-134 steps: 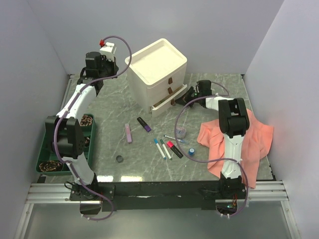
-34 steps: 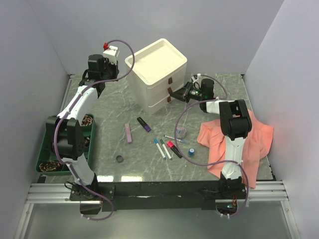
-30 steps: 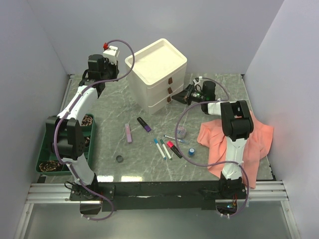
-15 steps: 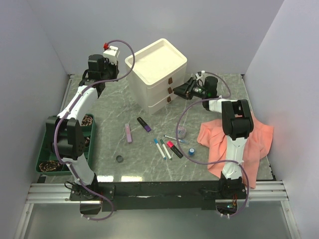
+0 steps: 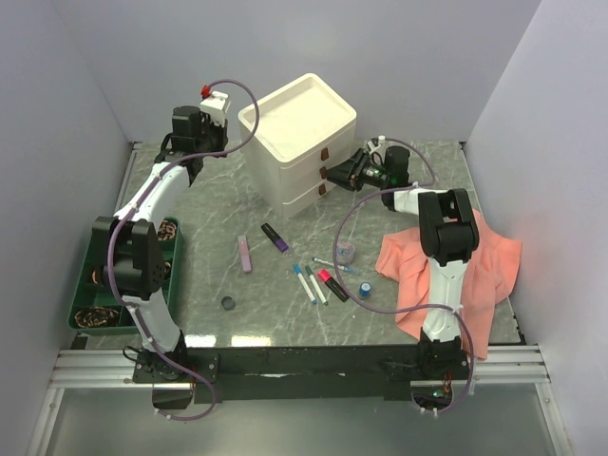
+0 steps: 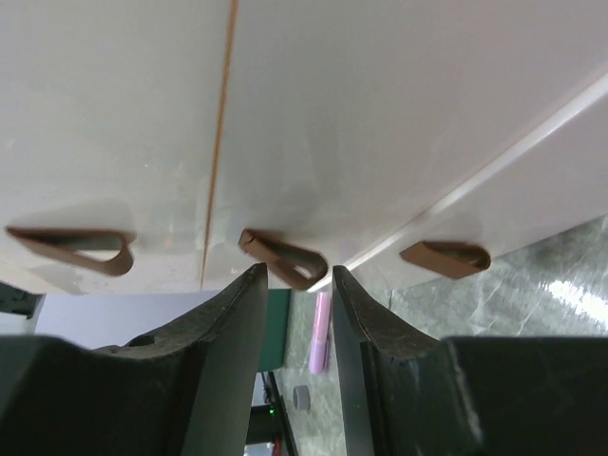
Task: Sort the stationery into containers
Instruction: Open the drawer in the storage box.
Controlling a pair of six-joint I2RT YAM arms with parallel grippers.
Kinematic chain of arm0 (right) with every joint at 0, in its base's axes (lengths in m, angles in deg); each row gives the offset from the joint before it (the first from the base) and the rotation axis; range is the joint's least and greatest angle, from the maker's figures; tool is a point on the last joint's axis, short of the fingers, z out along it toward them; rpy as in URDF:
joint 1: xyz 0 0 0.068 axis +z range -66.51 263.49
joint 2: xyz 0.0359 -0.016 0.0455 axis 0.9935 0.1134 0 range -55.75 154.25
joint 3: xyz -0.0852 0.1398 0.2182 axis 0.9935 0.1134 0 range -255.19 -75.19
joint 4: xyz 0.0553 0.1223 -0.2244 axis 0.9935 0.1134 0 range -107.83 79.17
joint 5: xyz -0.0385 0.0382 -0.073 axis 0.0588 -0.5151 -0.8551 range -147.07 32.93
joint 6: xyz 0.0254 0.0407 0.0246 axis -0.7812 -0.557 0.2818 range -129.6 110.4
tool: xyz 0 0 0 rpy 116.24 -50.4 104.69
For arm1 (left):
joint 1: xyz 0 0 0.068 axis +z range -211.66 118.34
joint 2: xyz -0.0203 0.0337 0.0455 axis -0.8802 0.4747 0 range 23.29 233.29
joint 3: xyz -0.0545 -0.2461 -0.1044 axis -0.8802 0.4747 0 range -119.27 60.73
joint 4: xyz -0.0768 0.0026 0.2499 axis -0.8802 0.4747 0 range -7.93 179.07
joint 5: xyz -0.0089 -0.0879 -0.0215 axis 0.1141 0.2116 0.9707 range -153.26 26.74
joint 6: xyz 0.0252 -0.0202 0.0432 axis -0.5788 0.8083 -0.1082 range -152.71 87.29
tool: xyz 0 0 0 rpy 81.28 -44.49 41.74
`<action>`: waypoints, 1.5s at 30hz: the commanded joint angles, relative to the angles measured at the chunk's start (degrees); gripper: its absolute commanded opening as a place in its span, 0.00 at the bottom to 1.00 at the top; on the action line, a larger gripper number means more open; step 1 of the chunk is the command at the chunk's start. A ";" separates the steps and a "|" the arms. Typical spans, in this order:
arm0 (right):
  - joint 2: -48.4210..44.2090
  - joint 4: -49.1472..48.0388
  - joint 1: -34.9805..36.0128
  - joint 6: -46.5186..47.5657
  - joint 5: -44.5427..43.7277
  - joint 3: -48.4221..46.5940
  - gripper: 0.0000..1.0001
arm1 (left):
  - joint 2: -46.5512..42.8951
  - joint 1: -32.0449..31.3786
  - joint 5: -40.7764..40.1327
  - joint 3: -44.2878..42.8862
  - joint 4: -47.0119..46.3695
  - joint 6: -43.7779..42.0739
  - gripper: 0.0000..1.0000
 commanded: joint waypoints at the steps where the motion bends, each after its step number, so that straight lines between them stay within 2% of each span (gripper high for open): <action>1: 1.61 -1.39 0.65 -0.03 -0.46 -2.90 0.41 | -0.06 0.03 -0.29 -2.74 -1.94 -0.52 0.01; 34: -2.87 -6.75 1.00 -3.63 0.51 -0.35 0.36 | 0.38 -0.84 0.59 -2.48 -1.94 -0.26 0.01; 37: -2.87 -6.84 1.00 -3.55 0.94 -0.08 0.31 | 0.47 -0.93 0.59 -2.56 -2.11 -0.26 0.01; 39: -2.87 -7.10 1.09 -3.37 1.03 0.18 0.22 | 0.47 -1.11 0.33 -2.57 -2.12 -0.35 0.01; 45: -3.39 -7.98 1.00 -3.28 1.47 0.79 0.13 | 0.38 -1.20 0.15 -2.48 -2.03 -0.61 0.01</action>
